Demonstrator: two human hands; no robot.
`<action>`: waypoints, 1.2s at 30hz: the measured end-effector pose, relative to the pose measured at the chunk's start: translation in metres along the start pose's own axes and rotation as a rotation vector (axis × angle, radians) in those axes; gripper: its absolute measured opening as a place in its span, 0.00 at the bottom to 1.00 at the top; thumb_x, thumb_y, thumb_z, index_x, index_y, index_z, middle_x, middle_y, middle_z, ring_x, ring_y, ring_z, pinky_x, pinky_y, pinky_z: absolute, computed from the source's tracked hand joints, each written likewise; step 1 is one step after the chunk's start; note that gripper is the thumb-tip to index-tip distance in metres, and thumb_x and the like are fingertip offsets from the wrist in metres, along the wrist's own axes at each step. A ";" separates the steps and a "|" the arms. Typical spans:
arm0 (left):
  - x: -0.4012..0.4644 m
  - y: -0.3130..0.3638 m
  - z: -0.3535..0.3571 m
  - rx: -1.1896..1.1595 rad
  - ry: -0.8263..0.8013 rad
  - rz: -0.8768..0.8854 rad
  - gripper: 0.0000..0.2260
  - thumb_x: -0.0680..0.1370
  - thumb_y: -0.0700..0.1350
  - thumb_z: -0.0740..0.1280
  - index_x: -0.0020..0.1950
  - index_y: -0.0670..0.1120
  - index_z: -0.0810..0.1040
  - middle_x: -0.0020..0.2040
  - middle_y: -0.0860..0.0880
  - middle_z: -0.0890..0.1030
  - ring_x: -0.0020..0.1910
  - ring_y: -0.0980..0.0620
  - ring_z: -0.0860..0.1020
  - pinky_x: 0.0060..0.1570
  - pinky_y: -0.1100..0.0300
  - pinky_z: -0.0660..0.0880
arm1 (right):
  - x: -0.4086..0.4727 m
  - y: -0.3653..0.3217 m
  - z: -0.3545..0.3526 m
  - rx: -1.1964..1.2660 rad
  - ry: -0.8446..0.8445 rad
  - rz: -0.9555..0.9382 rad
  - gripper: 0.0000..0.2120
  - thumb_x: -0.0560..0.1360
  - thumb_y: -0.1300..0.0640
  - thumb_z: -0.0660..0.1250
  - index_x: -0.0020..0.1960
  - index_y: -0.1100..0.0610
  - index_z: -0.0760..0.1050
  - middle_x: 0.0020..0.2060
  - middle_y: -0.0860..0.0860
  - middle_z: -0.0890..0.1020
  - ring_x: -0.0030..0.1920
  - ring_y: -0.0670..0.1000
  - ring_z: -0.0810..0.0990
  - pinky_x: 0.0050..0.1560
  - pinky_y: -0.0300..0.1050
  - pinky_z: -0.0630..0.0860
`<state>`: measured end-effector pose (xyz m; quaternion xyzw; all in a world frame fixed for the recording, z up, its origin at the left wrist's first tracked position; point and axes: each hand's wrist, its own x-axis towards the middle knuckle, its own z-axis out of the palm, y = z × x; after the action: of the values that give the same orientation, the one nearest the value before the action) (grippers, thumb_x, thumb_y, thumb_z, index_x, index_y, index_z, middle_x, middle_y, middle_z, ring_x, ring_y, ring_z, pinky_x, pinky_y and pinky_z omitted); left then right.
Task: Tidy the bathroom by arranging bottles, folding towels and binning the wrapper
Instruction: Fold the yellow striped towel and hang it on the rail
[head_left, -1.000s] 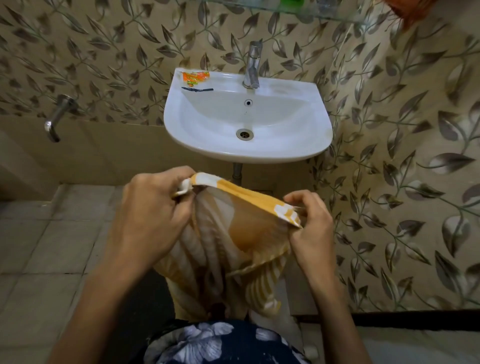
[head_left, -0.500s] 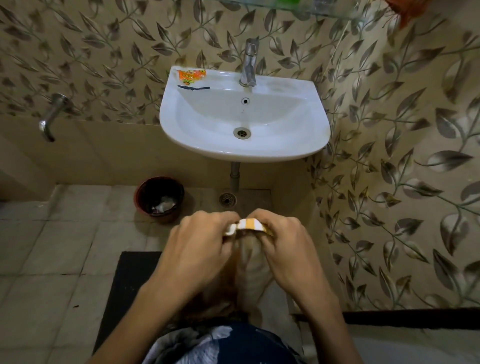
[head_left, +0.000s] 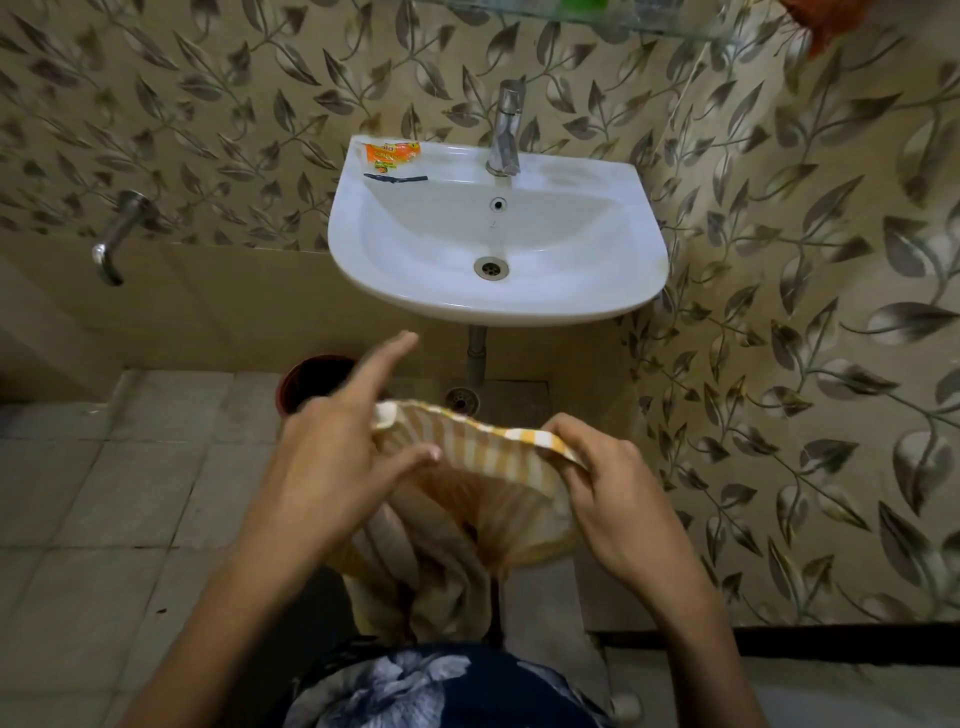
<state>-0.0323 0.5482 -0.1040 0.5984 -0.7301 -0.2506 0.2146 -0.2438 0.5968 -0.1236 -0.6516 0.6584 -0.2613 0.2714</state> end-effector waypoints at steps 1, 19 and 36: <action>-0.002 0.003 0.005 0.037 -0.115 0.060 0.39 0.66 0.55 0.74 0.69 0.70 0.55 0.52 0.50 0.83 0.46 0.52 0.80 0.48 0.56 0.77 | 0.001 -0.005 0.002 0.021 -0.025 -0.031 0.08 0.78 0.58 0.60 0.43 0.47 0.72 0.35 0.44 0.80 0.37 0.42 0.79 0.34 0.46 0.77; -0.002 0.008 0.032 -0.709 -0.086 -0.431 0.08 0.77 0.50 0.63 0.52 0.49 0.77 0.46 0.48 0.78 0.47 0.52 0.77 0.47 0.55 0.75 | -0.002 -0.016 0.019 0.635 0.262 0.246 0.09 0.77 0.52 0.66 0.42 0.56 0.79 0.34 0.54 0.84 0.36 0.49 0.83 0.40 0.50 0.79; -0.027 0.014 0.042 -1.138 0.029 -0.433 0.22 0.59 0.43 0.74 0.52 0.46 0.79 0.41 0.49 0.86 0.40 0.53 0.85 0.32 0.67 0.78 | -0.005 -0.024 0.039 0.526 0.055 0.144 0.09 0.76 0.61 0.68 0.47 0.48 0.83 0.42 0.44 0.85 0.43 0.43 0.83 0.40 0.37 0.77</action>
<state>-0.0638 0.5811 -0.1290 0.5281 -0.3403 -0.6312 0.4548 -0.1991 0.6021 -0.1348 -0.5028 0.6197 -0.4210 0.4311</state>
